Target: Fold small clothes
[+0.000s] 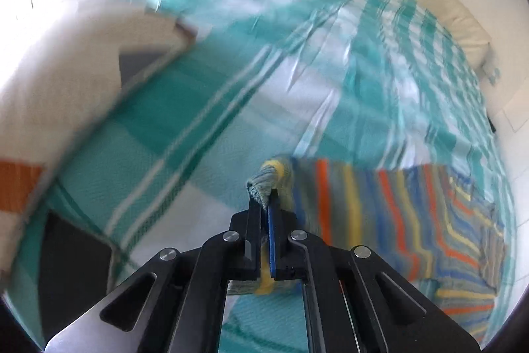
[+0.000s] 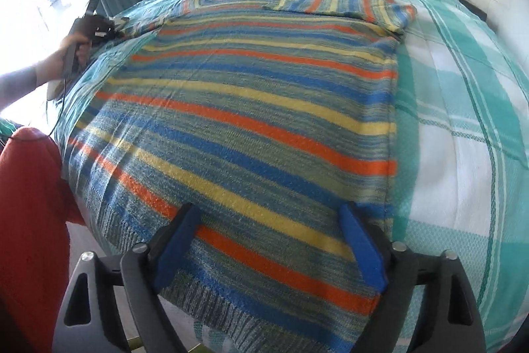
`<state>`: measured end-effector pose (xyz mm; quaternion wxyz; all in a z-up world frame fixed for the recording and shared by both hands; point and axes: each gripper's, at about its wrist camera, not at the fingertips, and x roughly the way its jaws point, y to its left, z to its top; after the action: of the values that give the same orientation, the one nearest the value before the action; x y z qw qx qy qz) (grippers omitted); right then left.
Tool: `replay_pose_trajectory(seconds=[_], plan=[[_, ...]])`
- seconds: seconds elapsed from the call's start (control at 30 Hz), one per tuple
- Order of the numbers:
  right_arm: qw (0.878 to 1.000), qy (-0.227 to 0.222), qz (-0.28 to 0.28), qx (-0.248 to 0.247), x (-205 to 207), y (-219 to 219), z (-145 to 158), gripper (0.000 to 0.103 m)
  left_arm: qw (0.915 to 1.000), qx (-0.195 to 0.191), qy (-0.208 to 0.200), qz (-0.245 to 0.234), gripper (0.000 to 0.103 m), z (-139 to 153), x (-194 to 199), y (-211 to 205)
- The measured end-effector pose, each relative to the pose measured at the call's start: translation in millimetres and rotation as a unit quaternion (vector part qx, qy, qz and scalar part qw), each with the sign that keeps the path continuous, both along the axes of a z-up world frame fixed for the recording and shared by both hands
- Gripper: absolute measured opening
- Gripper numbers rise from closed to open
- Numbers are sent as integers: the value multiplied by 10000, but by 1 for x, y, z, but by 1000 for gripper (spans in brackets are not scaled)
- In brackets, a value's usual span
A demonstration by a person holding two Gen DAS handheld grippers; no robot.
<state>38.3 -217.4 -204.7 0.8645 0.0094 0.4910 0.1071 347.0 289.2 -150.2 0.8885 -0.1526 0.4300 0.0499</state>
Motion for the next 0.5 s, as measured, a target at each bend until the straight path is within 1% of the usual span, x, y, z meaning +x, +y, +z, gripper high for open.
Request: replay_pose_trajectory(seconds=[0.03, 0.07, 0.1, 0.13, 0.2, 0.27, 0.3, 0.37, 0.43, 0.47, 0.5], plan=[[10000, 1, -14, 10, 0, 0, 0, 90, 9998, 6, -163, -122, 1, 15, -2, -8], [10000, -3, -36, 26, 0, 0, -1, 90, 9989, 77, -331, -334, 1, 34, -2, -24], [10000, -14, -53, 42, 0, -1, -1, 90, 9976, 176, -429, -515, 1, 47, -2, -38], [10000, -29, -57, 54, -1, -1, -1, 90, 9947, 271, -571, -814, 1, 65, -4, -60], [10000, -52, -36, 75, -2, -1, -2, 92, 9873, 271, -752, -1373, 1, 95, -7, -110], [9999, -66, -9, 88, -2, -1, -2, 92, 9782, 228, -885, -1866, 1, 114, -9, -162], [9999, -71, -4, 100, -3, -1, -3, 92, 9735, 173, -915, -2089, 1, 119, -9, -191], [9999, -77, -5, 140, -4, -1, -2, 92, 9663, -13, -913, -2408, 2, 119, -7, -248], [9998, -88, 0, 170, -5, -2, -3, 92, 9648, -57, -839, -2491, 5, 107, -3, -291], [9998, -94, 1, 185, -5, -3, -2, 92, 9658, -84, -725, -2490, 22, 98, 1, -312], [9997, -105, 1, 199, -6, -3, -2, 92, 9648, -239, -500, -2570, 39, 83, 4, -335]])
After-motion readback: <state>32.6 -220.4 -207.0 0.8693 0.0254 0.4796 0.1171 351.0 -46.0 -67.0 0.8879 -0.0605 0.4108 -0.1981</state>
